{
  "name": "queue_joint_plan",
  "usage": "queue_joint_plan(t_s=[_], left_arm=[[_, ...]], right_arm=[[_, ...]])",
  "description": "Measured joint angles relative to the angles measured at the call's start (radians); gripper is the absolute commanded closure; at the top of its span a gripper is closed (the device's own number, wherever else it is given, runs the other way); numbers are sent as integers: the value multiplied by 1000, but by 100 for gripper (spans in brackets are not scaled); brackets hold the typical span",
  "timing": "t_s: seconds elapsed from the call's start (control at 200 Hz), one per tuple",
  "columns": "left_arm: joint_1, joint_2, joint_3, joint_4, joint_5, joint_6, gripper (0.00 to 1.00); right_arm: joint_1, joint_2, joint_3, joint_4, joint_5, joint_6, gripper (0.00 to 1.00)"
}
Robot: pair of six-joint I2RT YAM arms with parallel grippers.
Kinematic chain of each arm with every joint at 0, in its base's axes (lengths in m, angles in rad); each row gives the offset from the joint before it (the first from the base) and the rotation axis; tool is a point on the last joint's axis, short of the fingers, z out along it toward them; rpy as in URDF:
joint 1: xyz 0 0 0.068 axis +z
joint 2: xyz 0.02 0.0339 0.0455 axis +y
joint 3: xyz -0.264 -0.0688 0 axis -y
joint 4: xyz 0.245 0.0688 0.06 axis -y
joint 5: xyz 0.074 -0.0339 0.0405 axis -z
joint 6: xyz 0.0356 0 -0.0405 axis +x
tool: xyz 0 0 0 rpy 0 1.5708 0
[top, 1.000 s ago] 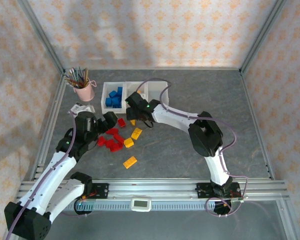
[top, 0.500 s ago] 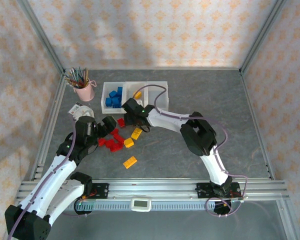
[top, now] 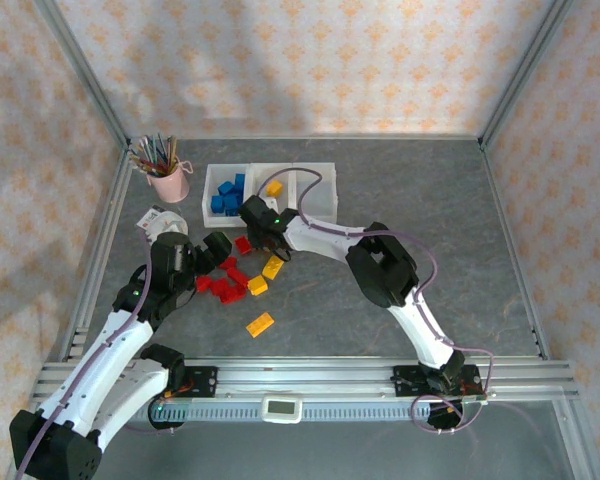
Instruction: Sort the legos into containers by color
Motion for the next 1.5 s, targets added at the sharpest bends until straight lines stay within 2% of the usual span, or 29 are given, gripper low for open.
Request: queue_joint_plan(t_s=[0.245, 0.601, 0.806, 1.021, 1.136, 1.251, 1.497], left_arm=[[0, 0, 1, 0, 0, 0, 1], [0, 42, 49, 7, 0, 1, 1], [0, 104, 85, 32, -4, 9, 1], [0, 178, 122, 69, -15, 27, 1], [0, 198, 131, 83, -25, 35, 1], [4, 215, 144, 90, -29, 43, 1], [6, 220, 161, 95, -30, 61, 1]], right_arm=[[0, -3, 0, -3, 5, -21, 79], [-6, -134, -6, -19, -13, -31, 81], [-65, -128, 95, -14, -18, -46, 81], [-133, 4, 290, -9, 27, -81, 80], [-150, 74, 362, -13, 59, -105, 74], [-158, 125, 412, -22, 77, -129, 63], [-159, 134, 426, -40, 79, -150, 50]])
